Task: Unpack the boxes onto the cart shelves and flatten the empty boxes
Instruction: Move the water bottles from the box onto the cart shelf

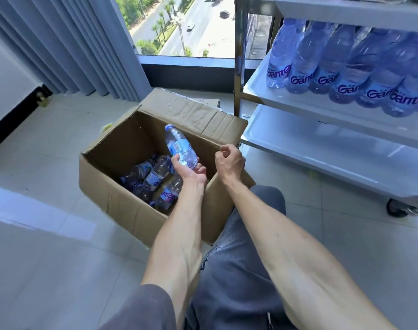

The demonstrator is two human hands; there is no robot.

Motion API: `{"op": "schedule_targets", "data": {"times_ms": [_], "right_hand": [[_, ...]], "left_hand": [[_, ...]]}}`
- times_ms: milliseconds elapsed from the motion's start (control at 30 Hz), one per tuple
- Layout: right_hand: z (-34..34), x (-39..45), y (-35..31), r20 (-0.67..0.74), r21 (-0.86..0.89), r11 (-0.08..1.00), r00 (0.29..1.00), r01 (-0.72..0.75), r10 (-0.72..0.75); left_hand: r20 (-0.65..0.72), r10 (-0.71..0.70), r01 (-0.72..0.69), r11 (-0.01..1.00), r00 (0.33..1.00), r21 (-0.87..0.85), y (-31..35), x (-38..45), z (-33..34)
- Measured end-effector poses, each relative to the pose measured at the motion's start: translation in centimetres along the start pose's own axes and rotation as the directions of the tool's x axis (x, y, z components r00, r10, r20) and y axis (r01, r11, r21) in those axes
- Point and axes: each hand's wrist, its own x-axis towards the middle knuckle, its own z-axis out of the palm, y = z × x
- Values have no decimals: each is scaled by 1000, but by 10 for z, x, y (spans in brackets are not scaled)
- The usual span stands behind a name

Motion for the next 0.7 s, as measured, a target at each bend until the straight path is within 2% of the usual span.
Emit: {"op": "schedule_targets", "data": {"times_ms": [167, 267, 367, 433, 500, 600, 667, 700], "right_hand": [[-28, -20, -16, -81, 78, 994, 995, 71, -65], [-46, -28, -26, -121, 130, 987, 989, 97, -82], [-62, -26, -36, -84, 197, 977, 995, 77, -61], [-73, -24, -45, -35, 235, 971, 998, 53, -46], [-87, -23, -50, -28, 264, 964, 999, 39, -33], [-111, -29, -45, -30, 345, 937, 998, 54, -47], [-129, -37, -35, -51, 403, 911, 996, 85, -71], [-138, -43, -28, -71, 428, 898, 995, 98, -75]], "left_hand": [[87, 80, -91, 987, 993, 131, -3, -35, -9], [216, 107, -154, 964, 970, 215, -6, -62, -10], [368, 123, -214, 952, 922, 218, -17, -90, -9], [454, 77, -201, 952, 888, 232, -27, -105, -8], [557, -24, -149, 953, 830, 262, -41, -116, -11], [701, -242, 1, 945, 670, 326, -62, -129, -24], [734, -358, 89, 921, 577, 379, -75, -137, -33], [730, -401, 124, 906, 553, 404, -81, -142, -36]]}}
